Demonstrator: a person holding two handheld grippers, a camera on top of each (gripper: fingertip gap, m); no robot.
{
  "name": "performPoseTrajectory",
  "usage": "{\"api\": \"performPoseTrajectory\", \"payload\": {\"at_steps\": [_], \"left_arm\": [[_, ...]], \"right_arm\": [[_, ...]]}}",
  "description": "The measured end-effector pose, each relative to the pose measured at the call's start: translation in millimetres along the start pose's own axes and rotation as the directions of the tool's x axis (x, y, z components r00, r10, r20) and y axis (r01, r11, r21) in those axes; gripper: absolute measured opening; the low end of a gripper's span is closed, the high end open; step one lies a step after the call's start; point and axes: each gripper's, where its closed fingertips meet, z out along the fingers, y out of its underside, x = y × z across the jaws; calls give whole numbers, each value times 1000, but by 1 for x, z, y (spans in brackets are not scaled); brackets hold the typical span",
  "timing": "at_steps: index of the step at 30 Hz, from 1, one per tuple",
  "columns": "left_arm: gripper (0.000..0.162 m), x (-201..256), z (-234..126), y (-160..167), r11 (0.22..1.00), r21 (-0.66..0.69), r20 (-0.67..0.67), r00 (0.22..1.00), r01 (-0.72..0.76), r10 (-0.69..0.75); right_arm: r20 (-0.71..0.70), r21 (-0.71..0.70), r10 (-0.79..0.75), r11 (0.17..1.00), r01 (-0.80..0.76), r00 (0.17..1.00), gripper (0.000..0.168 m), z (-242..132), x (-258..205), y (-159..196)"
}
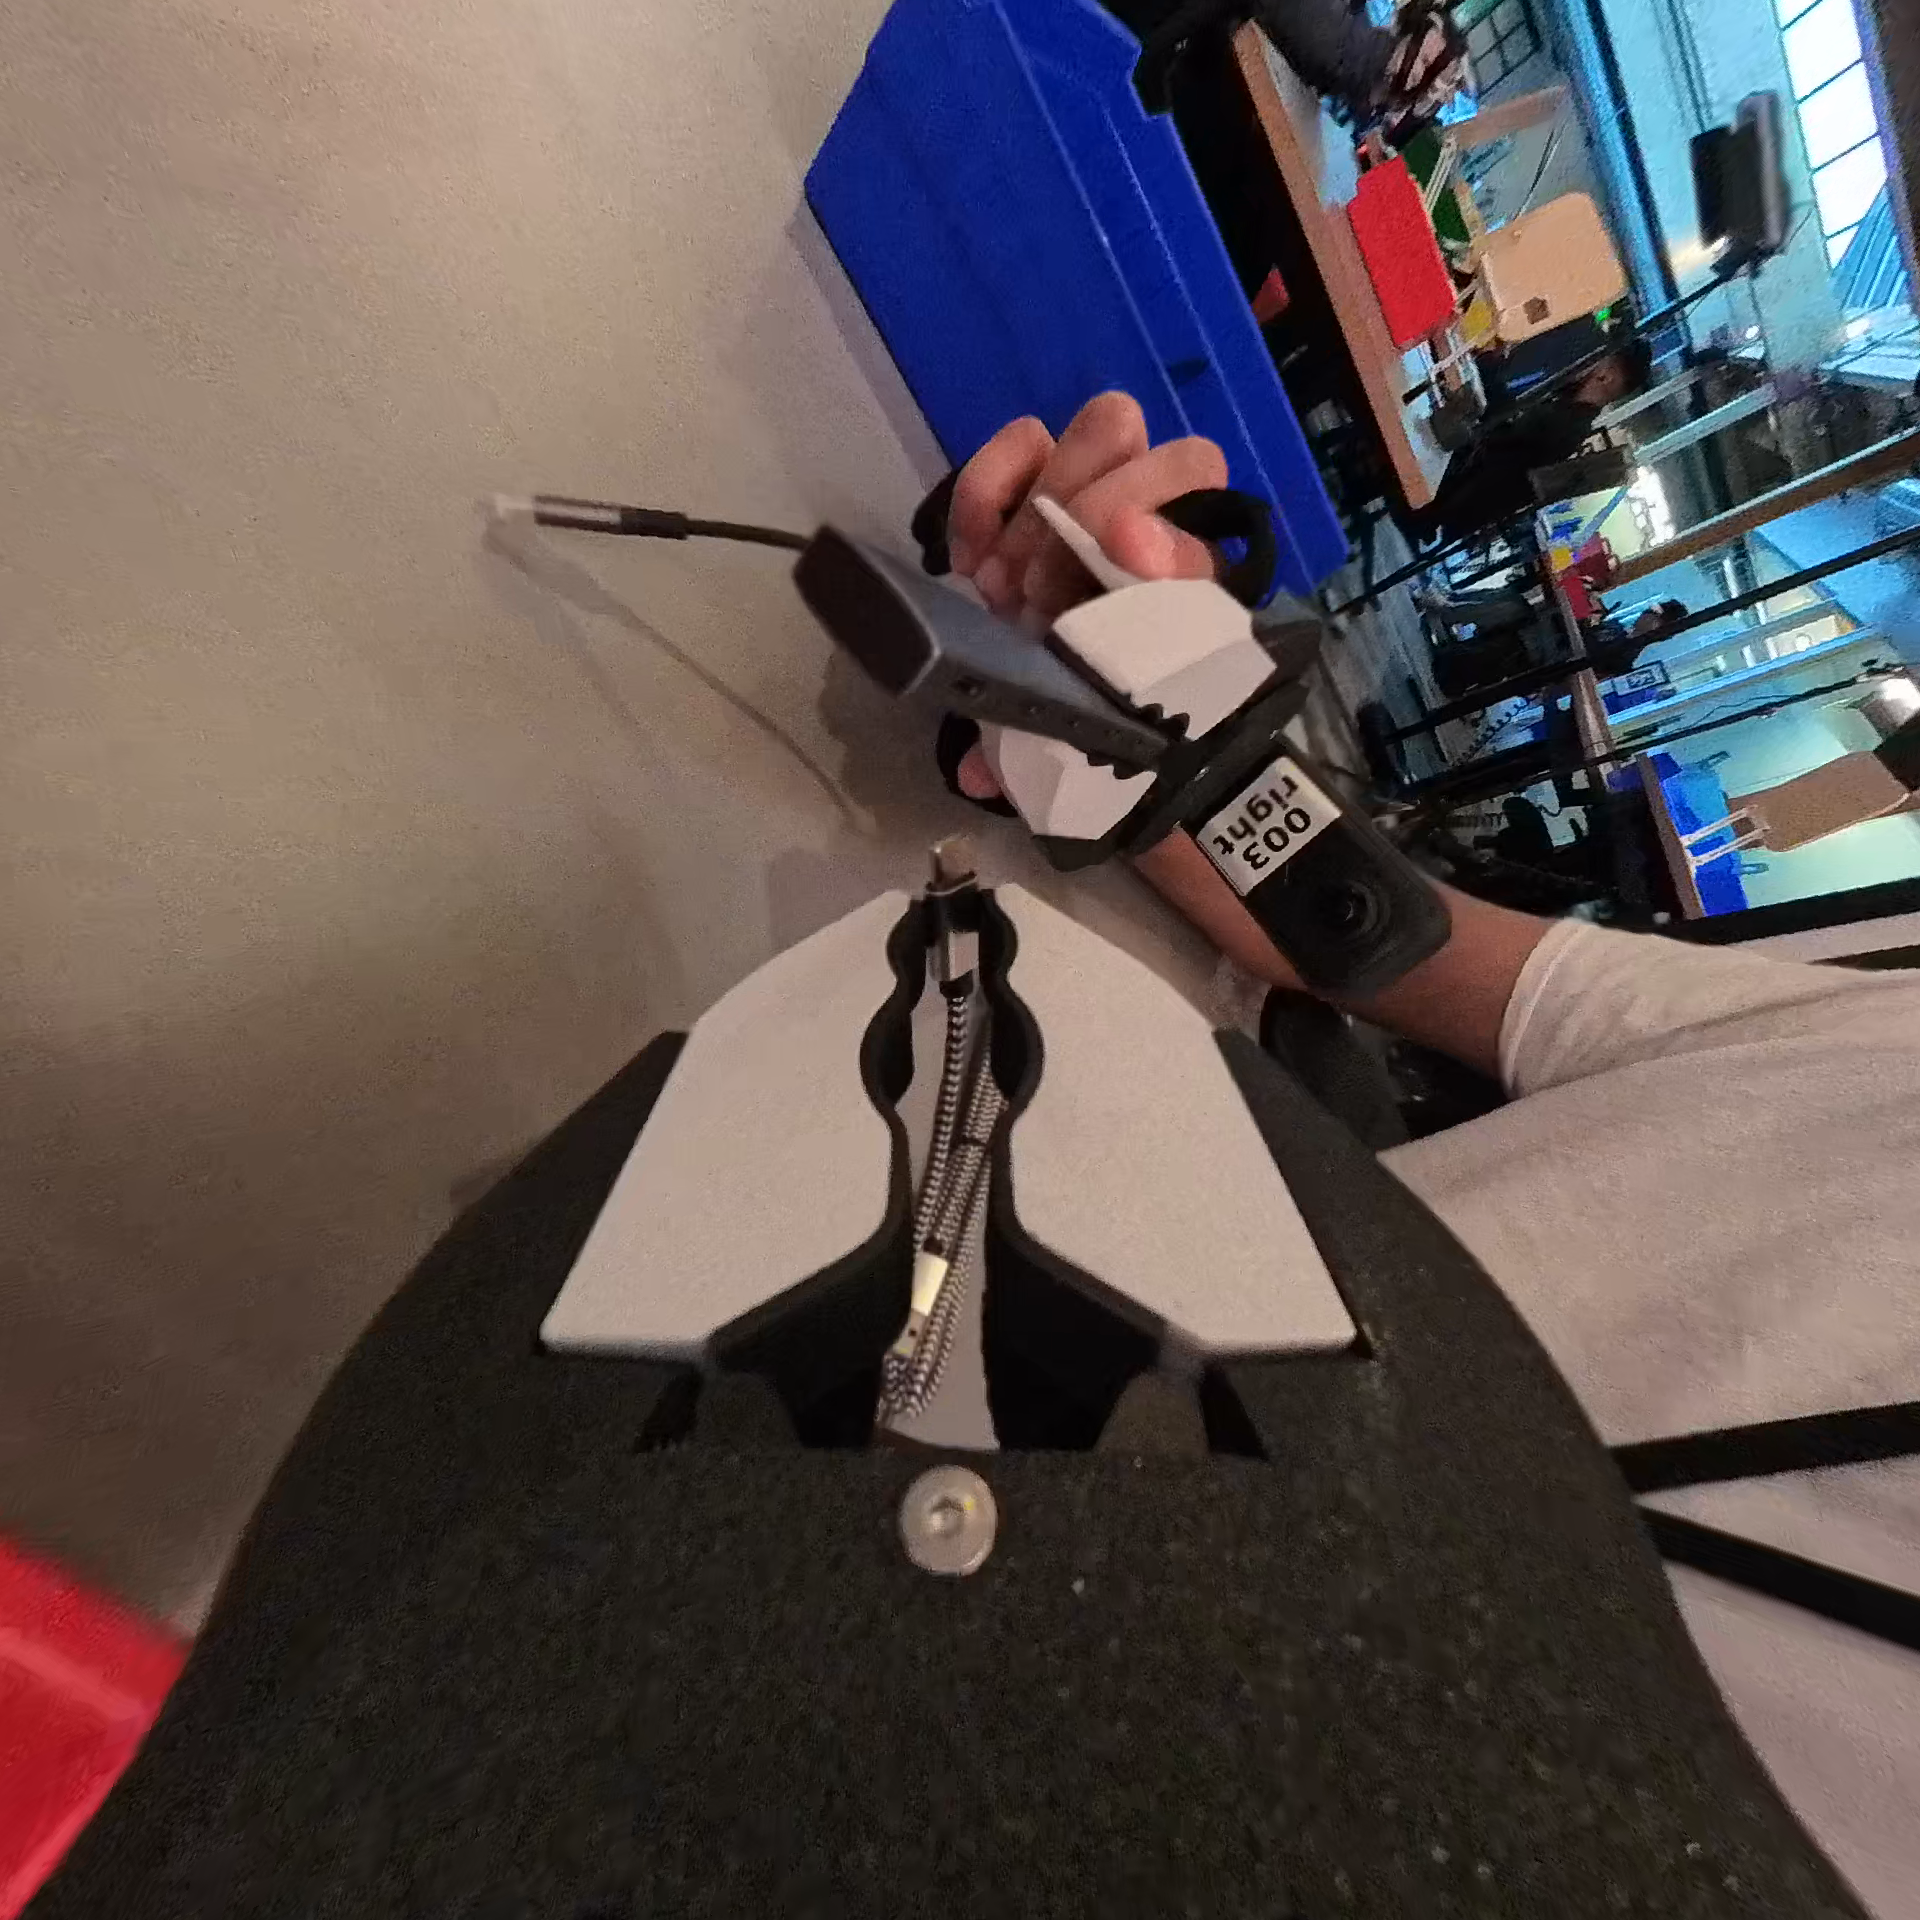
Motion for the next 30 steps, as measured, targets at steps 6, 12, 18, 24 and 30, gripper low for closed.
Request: {"api": "performPoseTrajectory", "payload": {"at_steps": [6,12,18,24,30], "left_arm": [[9,14,-9,4,977,-212,-8,1000,25,-27],[8,11,-3,14,935,-355,27,1000,22,-14],[8,10,-7,19,912,-409,49,999,25,-5],[7,8,-11,23,893,-450,59,998,36,-10],[8,-29,2,29,931,-357,204,966,-75,156]], "right_arm": [[11,-4,-106,994,106,994,9,3,-8,-6],[27,10,-221,975,221,975,9,3,-15,-15],[30,26,-270,963,269,963,9,3,-20,-21],[34,28,-309,951,308,951,9,3,-22,-24],[91,-80,-253,962,260,963,10,8,-27,1]]}}
